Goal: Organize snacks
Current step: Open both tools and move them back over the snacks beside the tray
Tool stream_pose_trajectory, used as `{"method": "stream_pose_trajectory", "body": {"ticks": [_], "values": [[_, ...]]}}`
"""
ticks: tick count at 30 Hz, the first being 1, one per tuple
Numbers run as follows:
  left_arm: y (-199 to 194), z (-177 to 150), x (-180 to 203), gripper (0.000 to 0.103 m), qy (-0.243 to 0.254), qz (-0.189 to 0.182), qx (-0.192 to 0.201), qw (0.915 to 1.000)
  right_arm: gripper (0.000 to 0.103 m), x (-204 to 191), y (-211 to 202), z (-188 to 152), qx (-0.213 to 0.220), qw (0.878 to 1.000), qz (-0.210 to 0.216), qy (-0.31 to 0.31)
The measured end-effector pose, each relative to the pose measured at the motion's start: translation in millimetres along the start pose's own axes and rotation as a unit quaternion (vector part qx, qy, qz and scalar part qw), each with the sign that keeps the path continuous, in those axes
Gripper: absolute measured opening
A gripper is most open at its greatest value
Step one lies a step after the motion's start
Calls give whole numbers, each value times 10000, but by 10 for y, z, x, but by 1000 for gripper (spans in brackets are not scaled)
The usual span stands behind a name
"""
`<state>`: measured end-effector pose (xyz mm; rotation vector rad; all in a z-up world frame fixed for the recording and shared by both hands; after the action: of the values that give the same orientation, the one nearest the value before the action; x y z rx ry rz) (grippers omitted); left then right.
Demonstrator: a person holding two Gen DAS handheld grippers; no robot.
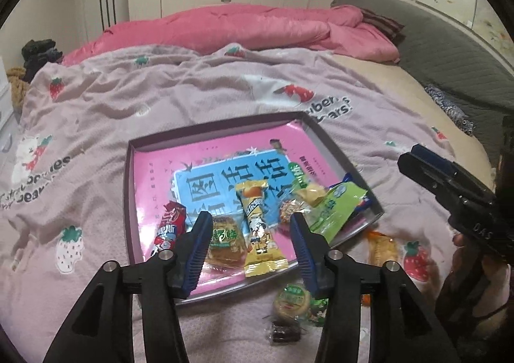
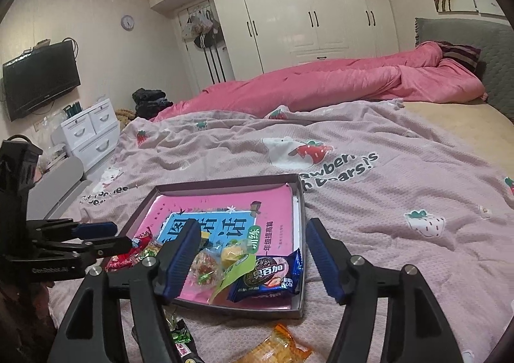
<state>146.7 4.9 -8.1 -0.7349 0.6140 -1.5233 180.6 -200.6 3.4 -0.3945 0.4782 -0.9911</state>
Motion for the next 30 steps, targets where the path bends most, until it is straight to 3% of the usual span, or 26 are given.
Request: {"method": "stream_pose_trajectory", "body": {"ticks": [15, 18, 20, 30], "values": [[-345, -57, -10, 53, 34, 19, 160, 9999, 72, -5, -261, 27, 228, 9997, -43, 42], [-374, -69, -10, 63, 30, 30, 176, 9998, 74, -30, -302, 15, 240, 9997, -35, -3], [-411, -82, -5, 64, 29, 9, 196, 9998, 76, -49, -326, 3, 244, 9997, -26, -24], [-444, -250, 57, 64, 97, -94, 6, 9999, 76, -280, -436, -130, 114, 9994, 157, -282]]}}
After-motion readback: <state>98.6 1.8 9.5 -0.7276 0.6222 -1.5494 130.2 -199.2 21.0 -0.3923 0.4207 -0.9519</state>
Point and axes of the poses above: each gripper's, at about its wrist camera, not at the fingertips, and y roughly the way its jaws point, x to its right, z to its top, the point moved 3 cm from there along y, roughly the way its jaws point, and after that the axes turned 1 degree about y, right-handed, at the moved point
